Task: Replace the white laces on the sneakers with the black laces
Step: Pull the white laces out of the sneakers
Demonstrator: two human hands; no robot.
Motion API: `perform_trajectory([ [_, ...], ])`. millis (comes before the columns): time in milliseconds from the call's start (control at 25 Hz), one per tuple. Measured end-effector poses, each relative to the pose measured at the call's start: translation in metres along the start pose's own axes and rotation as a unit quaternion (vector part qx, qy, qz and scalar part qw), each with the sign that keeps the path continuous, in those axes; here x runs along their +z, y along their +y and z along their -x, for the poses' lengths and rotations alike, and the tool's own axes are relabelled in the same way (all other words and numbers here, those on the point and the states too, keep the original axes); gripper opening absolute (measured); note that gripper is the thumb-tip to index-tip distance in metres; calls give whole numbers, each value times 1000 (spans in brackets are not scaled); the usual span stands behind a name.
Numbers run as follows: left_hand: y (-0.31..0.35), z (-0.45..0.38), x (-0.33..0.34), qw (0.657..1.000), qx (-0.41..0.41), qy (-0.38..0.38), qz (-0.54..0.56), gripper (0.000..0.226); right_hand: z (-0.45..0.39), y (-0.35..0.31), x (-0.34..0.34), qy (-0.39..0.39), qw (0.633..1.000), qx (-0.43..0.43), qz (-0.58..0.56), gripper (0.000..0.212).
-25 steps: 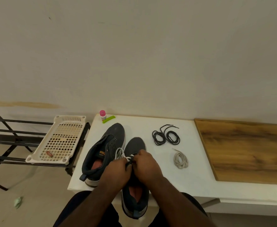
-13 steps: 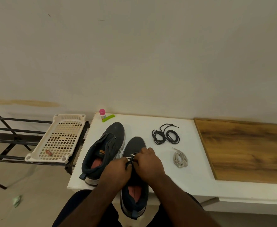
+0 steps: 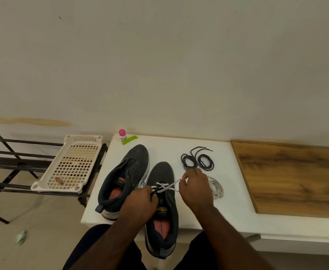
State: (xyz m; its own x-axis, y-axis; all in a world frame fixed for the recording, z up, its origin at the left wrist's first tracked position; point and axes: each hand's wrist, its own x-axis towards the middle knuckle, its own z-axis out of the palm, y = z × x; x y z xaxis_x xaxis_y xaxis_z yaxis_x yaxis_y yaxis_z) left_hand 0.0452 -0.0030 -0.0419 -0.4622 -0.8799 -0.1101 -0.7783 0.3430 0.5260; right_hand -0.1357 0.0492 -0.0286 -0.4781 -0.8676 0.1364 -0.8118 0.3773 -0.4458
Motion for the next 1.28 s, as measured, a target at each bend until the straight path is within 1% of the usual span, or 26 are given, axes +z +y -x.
perform_trajectory([
  [40, 1, 0, 0, 1000, 3, 1, 0, 17, 0, 2, 0, -23, 998, -32, -40, 27],
  [80, 1, 0, 0, 1000, 6, 1, 3, 16, 0, -4, 1, -64, 994, -72, -56, 36],
  [120, 2, 0, 1, 1000, 8, 1, 7, 15, 1, -13, 6, -112, 987, -106, -39, 39],
  [160, 2, 0, 1, 1000, 9, 2, 10, 16, 5, -24, 11, -147, 980, -134, 12, 38],
  [200, 1, 1, 1, 1000, 8, 2, 10, 18, 8, -33, 17, -160, 972, -160, 69, 34],
  [240, 1, 1, 1, 1000, 6, 3, 8, 20, 8, -37, 22, -159, 966, -175, 108, 31],
  [280, 0, 1, 1, 1000, 3, 6, 7, 21, 7, -37, 23, -142, 969, -168, 116, 30],
  [320, -1, 0, 0, 1000, 0, 7, 8, 20, 4, -32, 21, -119, 978, -135, 102, 29],
  [360, -1, 0, 0, 1000, -2, 7, 9, 19, 1, -23, 17, -93, 989, -83, 75, 28],
  [400, -1, 0, 0, 1000, -2, 6, 8, 18, -4, -11, 12, -65, 996, -23, 52, 27],
  [440, -1, 1, 0, 1000, -3, 4, 7, 18, -6, 2, 9, -42, 998, 18, 33, 25],
  [480, 0, 1, 0, 1000, -4, 3, 6, 18, -6, 11, 7, -30, 999, 25, 4, 24],
  [520, 0, 1, 0, 1000, -4, 2, 5, 18, -4, 13, 5, -37, 999, 11, -37, 29],
  [560, 0, 0, 1, 1000, -3, 3, 4, 19, -1, 8, 5, -64, 995, -14, -78, 37],
  [600, 0, 0, 2, 1000, 1, 4, 2, 19, 2, -3, 6, -95, 991, -44, -84, 42],
  [640, 0, 0, 2, 1000, 6, 5, 1, 17, 4, -14, 10, -128, 988, -76, -46, 42],
  [680, 1, 0, 2, 1000, 11, 5, 0, 16, 6, -25, 15, -150, 981, -117, 22, 38],
  [720, 1, 1, 2, 1000, 11, 5, -1, 16, 8, -34, 20, -163, 972, -147, 78, 34],
  [760, 0, 1, 2, 1000, 10, 8, -1, 18, 8, -37, 21, -158, 969, -161, 98, 33],
  [800, -1, 0, 2, 1000, 8, 11, -1, 20, 5, -35, 20, -138, 975, -152, 88, 32],
  [840, -2, 0, 2, 1000, 4, 12, 2, 20, 1, -28, 17, -113, 985, -119, 62, 32],
  [960, -2, 0, 2, 1000, 1, 6, 3, 20, -9, 6, 5, -54, 998, 10, 16, 28],
  [1120, 0, 0, 3, 1000, 1, 3, 4, 19, -2, 20, 1, -17, 987, 138, -79, 21],
  [1280, 0, 1, 3, 1000, -4, -5, 12, 19, 6, 29, 8, -12, 965, 233, -117, 20],
])
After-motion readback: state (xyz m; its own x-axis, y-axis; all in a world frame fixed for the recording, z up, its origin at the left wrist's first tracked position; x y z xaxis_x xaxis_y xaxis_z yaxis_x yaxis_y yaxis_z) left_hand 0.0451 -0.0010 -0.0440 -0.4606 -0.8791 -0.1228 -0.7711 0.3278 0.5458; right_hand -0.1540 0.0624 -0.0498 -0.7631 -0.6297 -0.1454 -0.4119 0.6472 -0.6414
